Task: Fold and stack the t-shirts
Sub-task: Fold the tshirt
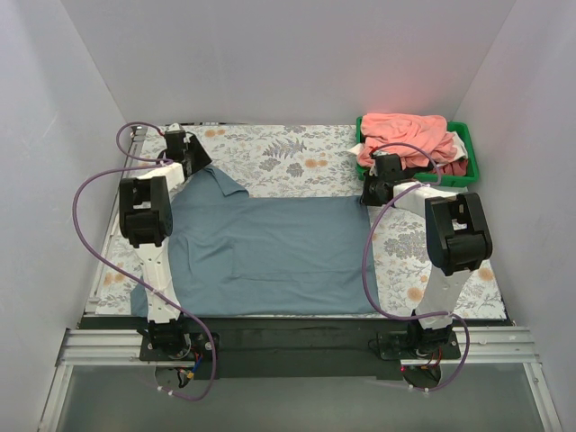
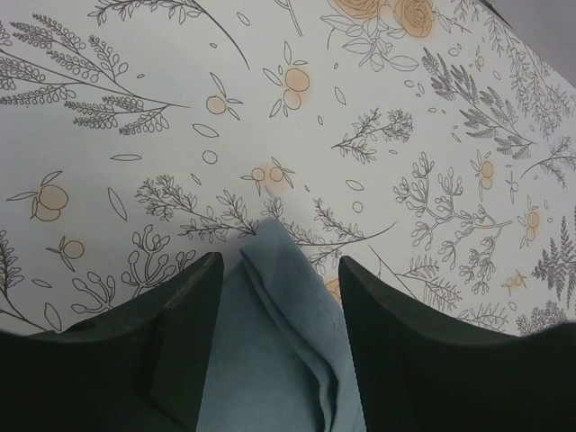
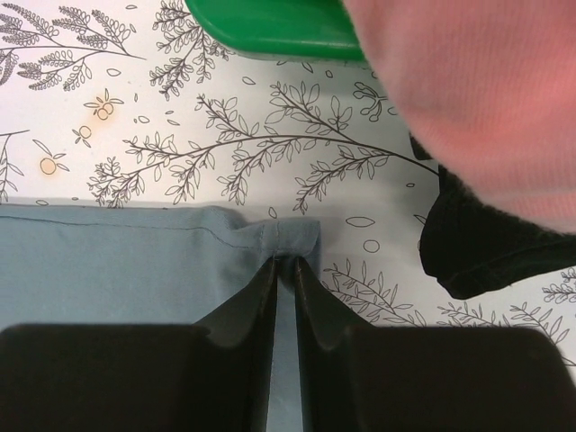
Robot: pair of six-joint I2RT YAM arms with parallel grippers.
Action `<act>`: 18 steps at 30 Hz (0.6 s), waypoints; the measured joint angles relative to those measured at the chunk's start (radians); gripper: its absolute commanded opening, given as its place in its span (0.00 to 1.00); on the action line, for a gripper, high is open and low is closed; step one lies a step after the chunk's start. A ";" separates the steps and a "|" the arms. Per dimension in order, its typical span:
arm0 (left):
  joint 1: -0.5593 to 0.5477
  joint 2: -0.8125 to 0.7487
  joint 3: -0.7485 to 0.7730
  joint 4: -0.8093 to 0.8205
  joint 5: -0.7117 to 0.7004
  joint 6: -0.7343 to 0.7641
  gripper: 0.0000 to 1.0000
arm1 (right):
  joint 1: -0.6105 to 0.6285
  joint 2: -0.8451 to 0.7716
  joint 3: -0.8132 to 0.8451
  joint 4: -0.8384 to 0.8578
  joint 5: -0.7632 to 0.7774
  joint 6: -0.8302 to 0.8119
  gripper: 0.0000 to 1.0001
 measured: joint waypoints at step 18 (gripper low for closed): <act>0.000 0.013 0.016 -0.006 0.004 0.000 0.08 | -0.001 0.010 0.009 0.008 -0.024 -0.001 0.17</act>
